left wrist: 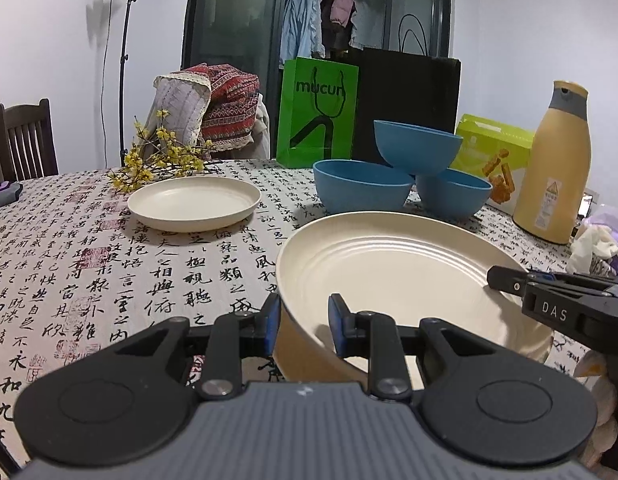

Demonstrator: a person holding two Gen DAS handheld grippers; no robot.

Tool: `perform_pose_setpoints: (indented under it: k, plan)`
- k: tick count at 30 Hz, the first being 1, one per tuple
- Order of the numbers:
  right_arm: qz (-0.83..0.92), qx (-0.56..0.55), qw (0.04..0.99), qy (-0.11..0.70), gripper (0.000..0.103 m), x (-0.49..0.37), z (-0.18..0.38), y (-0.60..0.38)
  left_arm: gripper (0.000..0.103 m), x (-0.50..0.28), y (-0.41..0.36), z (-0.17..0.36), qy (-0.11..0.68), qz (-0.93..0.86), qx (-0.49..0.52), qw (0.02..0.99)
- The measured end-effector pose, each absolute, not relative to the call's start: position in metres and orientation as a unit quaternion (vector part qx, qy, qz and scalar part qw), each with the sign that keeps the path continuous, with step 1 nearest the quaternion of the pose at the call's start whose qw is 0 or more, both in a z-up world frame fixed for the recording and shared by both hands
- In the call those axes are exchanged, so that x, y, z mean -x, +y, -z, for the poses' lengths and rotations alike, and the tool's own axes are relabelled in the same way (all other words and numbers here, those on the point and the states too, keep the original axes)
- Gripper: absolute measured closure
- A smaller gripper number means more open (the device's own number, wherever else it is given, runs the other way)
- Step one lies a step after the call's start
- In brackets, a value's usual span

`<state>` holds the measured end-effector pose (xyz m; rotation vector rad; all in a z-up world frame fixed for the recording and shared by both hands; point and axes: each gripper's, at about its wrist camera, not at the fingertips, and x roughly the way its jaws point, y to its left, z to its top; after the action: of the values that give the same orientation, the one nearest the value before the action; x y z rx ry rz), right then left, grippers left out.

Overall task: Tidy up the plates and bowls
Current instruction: 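Lower the held cream plate toward the tablecloth with both grippers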

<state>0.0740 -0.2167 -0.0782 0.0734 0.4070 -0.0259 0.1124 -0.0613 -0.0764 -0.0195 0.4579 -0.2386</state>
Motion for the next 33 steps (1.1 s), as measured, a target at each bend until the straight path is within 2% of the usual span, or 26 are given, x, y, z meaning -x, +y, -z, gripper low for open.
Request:
perform_pose_setpoints:
  k: [33]
  plan:
    - [0.042, 0.078, 0.979, 0.183, 0.083, -0.068, 0.104, -0.191, 0.075, -0.103, -0.088, 0.095, 0.217, 0.084, -0.093, 0.968]
